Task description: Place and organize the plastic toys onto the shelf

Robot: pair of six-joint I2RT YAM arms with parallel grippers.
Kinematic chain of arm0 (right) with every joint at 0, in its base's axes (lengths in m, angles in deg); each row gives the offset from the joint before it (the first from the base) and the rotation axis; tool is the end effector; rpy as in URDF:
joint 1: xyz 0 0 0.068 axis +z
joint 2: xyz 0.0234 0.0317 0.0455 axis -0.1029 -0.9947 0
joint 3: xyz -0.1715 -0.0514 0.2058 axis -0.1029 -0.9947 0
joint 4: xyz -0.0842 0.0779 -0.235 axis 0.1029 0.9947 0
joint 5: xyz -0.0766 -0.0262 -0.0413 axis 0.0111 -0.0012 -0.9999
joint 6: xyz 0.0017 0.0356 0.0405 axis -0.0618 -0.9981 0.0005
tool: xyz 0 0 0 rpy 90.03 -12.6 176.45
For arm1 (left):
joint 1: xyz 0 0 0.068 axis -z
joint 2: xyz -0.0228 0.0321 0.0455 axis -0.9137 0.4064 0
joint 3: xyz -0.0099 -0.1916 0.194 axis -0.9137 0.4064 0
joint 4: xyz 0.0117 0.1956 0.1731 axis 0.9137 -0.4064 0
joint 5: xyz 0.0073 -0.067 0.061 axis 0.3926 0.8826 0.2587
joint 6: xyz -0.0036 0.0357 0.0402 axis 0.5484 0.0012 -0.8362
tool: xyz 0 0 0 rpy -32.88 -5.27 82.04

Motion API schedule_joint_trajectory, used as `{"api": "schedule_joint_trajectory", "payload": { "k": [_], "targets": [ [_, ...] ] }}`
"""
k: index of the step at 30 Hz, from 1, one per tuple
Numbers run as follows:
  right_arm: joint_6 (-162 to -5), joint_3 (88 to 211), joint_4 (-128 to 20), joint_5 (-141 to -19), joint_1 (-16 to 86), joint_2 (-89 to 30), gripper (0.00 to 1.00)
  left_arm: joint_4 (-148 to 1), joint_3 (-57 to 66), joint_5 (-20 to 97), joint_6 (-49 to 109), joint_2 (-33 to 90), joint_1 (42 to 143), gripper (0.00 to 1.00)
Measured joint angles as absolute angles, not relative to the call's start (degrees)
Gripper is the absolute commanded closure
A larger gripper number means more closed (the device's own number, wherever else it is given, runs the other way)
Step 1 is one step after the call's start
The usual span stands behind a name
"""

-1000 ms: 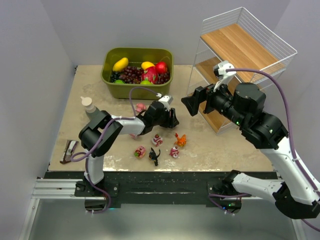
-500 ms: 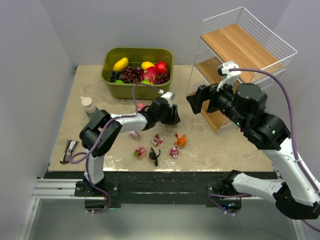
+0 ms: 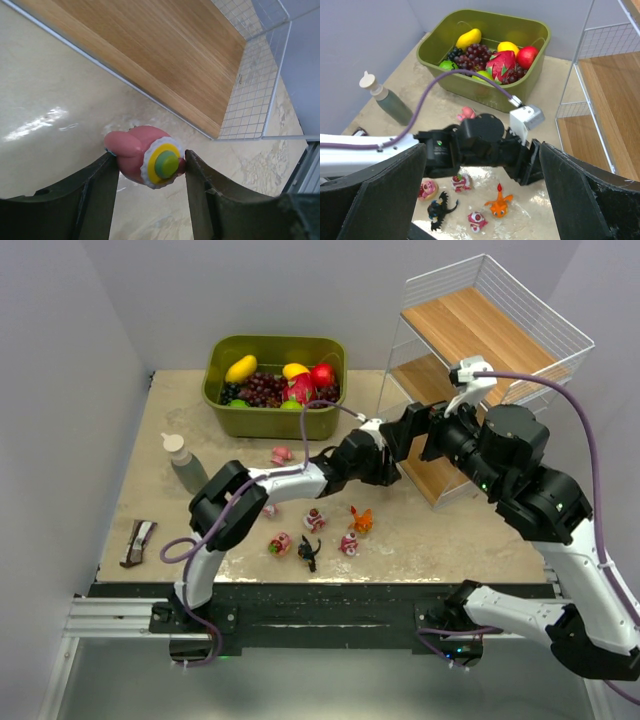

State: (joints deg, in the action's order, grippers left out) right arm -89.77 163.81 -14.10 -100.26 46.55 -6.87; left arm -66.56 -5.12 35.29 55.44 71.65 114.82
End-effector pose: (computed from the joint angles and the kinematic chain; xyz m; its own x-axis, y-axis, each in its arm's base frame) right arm 0.1299 0.1013 0.5021 -0.2132 0.1066 -0.9712 -0.4347 0.8799 0.1920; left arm 0.3112 -0.3604 0.1937 -0.7301 -0.0744 -0.6792 0.4550 0.6886 -0.5646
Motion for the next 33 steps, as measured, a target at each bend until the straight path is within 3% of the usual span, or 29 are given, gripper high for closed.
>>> {"api": "schedule_joint_trajectory", "payload": {
  "k": [12, 33],
  "targets": [
    [-91.35, 167.04, -10.3, -100.81, 46.57, -6.41, 0.02, -64.16, -13.65, 28.23, 55.88, 81.25, 123.41, 0.59],
    [-92.4, 167.24, -7.52, -101.42, 46.57, -4.82, 0.02, -65.01, -29.05, 22.77, 54.96, 91.78, 125.37, 0.57]
  ]
}}
